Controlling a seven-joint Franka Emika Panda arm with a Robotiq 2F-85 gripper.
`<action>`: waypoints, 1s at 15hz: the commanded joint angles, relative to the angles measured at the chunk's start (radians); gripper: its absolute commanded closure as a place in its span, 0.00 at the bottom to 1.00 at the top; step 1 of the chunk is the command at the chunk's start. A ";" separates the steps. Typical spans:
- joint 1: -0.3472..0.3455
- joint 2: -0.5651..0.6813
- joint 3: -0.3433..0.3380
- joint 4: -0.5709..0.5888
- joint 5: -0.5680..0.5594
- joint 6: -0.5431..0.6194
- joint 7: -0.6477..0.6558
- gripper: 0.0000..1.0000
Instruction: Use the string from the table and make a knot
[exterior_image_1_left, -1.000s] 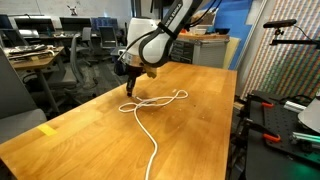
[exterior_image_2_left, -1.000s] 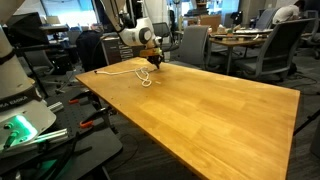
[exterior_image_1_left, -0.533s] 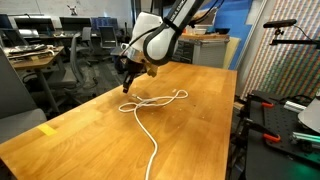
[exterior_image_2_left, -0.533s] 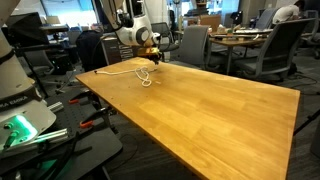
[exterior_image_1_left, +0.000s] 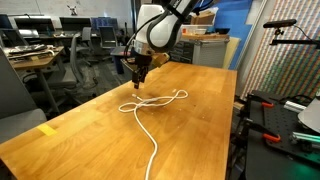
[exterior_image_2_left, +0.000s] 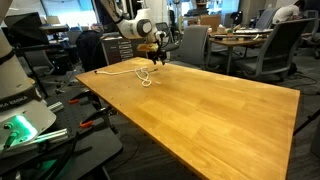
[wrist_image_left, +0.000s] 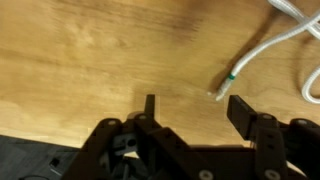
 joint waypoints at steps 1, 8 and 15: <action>0.052 -0.017 -0.064 -0.010 -0.013 -0.104 0.110 0.00; 0.080 0.017 -0.040 0.034 -0.010 -0.219 0.171 0.01; 0.087 0.061 -0.001 0.085 0.006 -0.157 0.167 0.04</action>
